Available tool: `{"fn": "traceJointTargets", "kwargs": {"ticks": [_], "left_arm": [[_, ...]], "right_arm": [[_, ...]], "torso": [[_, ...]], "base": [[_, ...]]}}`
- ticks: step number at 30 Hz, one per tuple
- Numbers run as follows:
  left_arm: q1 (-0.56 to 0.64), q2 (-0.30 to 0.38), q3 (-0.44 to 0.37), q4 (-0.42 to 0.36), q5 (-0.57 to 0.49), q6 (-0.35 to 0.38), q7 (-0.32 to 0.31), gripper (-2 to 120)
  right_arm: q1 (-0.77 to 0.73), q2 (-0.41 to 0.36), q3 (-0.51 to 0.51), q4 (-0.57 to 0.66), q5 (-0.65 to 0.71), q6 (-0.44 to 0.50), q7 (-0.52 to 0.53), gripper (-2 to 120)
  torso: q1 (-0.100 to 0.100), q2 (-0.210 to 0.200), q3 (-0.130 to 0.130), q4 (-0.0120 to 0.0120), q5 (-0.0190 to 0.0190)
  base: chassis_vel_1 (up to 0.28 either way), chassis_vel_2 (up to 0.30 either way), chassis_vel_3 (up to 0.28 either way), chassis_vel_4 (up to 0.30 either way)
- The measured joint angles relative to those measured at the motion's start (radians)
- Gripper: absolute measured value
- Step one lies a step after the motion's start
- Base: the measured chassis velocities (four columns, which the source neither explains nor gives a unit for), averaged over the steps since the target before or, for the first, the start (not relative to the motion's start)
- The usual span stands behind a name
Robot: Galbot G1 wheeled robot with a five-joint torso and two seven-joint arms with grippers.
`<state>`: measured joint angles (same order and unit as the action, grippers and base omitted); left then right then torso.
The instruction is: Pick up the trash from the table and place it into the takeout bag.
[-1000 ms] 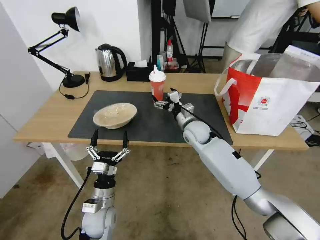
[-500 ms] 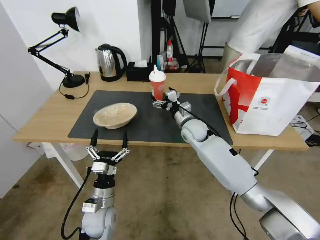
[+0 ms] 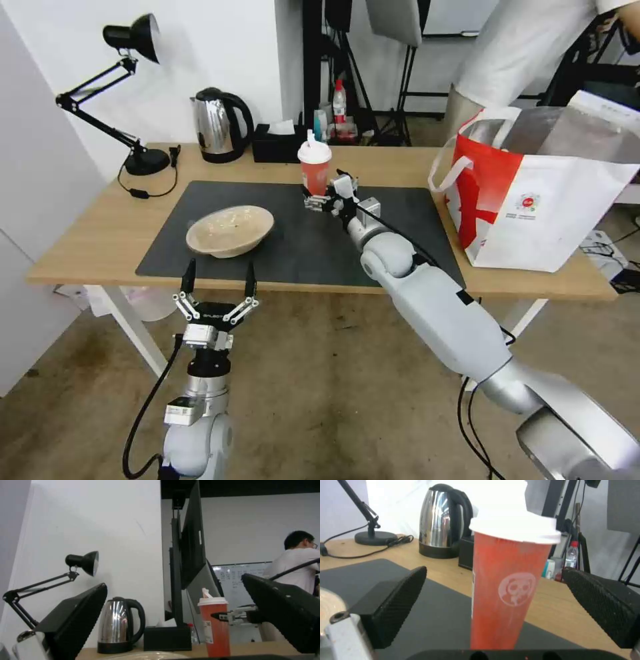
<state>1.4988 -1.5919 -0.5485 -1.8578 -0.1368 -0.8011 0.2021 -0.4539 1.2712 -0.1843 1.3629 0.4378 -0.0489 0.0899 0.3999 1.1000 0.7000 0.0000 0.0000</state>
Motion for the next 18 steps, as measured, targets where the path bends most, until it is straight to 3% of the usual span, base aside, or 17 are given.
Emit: {"fn": "traceJointTargets", "kwargs": {"ticks": [18], "left_arm": [[0.001, 0.0, 0.0, 0.0, -0.001, 0.0, 0.0, 100]], "right_arm": [[0.019, 0.01, -0.009, -0.035, 0.003, 0.0, 0.001, 100]], "torso": [[0.0, 0.0, 0.0, 0.0, 0.0]], "base": [[0.0, 0.0, 0.0, 0.0]]}}
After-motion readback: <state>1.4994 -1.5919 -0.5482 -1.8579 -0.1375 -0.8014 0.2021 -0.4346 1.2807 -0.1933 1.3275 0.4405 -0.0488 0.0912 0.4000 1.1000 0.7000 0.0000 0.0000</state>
